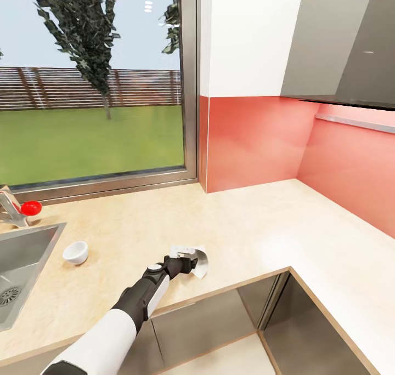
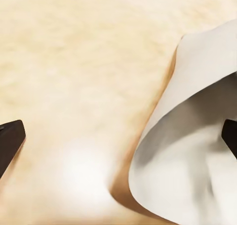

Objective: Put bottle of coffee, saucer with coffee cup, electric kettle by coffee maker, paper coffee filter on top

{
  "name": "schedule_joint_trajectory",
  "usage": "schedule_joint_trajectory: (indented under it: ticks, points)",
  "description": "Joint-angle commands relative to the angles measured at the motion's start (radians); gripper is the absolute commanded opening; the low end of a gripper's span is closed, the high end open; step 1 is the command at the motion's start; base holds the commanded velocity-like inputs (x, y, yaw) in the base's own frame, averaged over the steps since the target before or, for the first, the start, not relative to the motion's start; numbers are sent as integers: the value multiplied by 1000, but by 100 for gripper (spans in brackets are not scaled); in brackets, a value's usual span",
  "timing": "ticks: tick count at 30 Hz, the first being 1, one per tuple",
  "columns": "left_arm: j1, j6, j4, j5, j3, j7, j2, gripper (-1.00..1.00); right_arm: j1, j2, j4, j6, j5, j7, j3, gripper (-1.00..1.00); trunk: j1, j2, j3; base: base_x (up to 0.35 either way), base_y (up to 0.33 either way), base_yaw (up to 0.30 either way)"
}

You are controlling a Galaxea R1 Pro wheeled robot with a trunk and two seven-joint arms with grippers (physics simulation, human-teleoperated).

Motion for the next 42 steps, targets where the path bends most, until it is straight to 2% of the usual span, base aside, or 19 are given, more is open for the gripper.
schedule_joint_trajectory:
  ticks: [1, 24, 25, 42]
  points:
    - [-1, 6, -1, 10, 0, 0, 0, 100, 0, 0, 0, -2, 0, -1, 0, 100, 1, -2, -2, 0, 0, 0]
    - [-1, 6, -1, 10, 1, -1, 0, 100, 0, -1, 0, -2, 0, -1, 0, 100, 1, -2, -2, 30, 0, 0]
    - [0, 6, -1, 10, 1, -2, 0, -100, 0, -1, 0, -2, 0, -1, 0, 100, 1, -2, -2, 0, 0, 0]
    - [-1, 5, -1, 11, 2, -2, 0, -100, 0, 0, 0, -2, 0, -1, 0, 100, 1, -2, -2, 0, 0, 0]
